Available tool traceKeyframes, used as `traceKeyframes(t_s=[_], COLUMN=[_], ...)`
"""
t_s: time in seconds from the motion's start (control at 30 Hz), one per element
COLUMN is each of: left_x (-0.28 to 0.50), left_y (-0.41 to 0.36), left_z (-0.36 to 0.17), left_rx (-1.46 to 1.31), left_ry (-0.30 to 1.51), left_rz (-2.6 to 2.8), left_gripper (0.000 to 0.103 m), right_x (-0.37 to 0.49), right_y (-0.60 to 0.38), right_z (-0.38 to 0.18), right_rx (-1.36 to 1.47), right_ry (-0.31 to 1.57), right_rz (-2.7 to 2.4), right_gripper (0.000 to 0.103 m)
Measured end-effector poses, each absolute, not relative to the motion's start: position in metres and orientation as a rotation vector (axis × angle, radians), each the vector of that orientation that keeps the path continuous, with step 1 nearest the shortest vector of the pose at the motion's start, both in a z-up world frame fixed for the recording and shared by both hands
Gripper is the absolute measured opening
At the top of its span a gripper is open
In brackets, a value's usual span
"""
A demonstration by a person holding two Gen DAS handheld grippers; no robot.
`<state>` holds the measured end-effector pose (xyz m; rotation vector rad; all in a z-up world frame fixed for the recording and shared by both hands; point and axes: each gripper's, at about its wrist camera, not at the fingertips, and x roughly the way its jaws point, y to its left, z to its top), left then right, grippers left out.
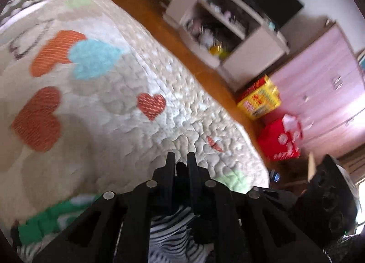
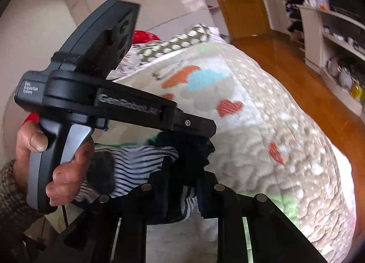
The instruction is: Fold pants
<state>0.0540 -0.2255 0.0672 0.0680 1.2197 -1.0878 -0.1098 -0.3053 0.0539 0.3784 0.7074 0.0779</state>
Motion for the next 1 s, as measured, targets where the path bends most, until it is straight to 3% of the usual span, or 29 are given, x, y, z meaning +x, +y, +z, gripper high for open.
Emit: traceKeyframes(t_s=[0.1, 0.13, 0.23, 0.27, 0.33, 0.47, 0.63, 0.73, 0.8, 0.97, 1.0], left_x=[0.053, 0.051, 0.046, 0.044, 0.034, 0.011, -0.003, -0.004, -0.003, -0.007, -0.010], left_y=[-0.183, -0.165, -0.107, -0.088, -0.051, 0.007, 0.052, 0.068, 0.074, 0.069, 0.065], left_z=[0.082, 0.083, 0.087, 0.088, 0.094, 0.102, 0.104, 0.098, 0.089, 0.078, 0.079], left_rx=[-0.015, -0.032, -0.115, -0.145, -0.179, -0.222, -0.274, -0.284, -0.293, -0.337, -0.327], left_ry=[1.159, 1.129, 1.064, 1.042, 0.983, 0.885, 0.829, 0.817, 0.844, 0.890, 0.883], left_rz=[-1.039, -0.991, -0.847, -0.804, -0.709, -0.523, -0.397, -0.337, -0.319, -0.375, -0.386], left_gripper=[0.011, 0.016, 0.053, 0.058, 0.059, 0.074, 0.077, 0.077, 0.077, 0.077, 0.077], right_x=[-0.105, -0.100, -0.088, -0.085, -0.074, -0.058, -0.069, -0.082, -0.091, -0.082, -0.075], right_y=[-0.287, -0.274, -0.239, -0.230, -0.204, -0.165, -0.148, -0.167, -0.182, -0.217, -0.229], right_z=[0.066, 0.071, 0.076, 0.076, 0.069, 0.042, 0.056, 0.086, 0.098, 0.098, 0.090], right_rx=[0.350, 0.327, 0.252, 0.239, 0.212, 0.194, 0.108, 0.112, 0.116, 0.124, 0.177], right_ry=[0.713, 0.723, 0.760, 0.769, 0.817, 0.929, 0.924, 0.840, 0.792, 0.781, 0.809], right_rz=[0.153, 0.197, 0.290, 0.315, 0.398, 0.457, 0.435, 0.393, 0.327, 0.152, 0.155], right_gripper=[0.021, 0.021, 0.024, 0.026, 0.028, 0.030, 0.035, 0.046, 0.048, 0.048, 0.055])
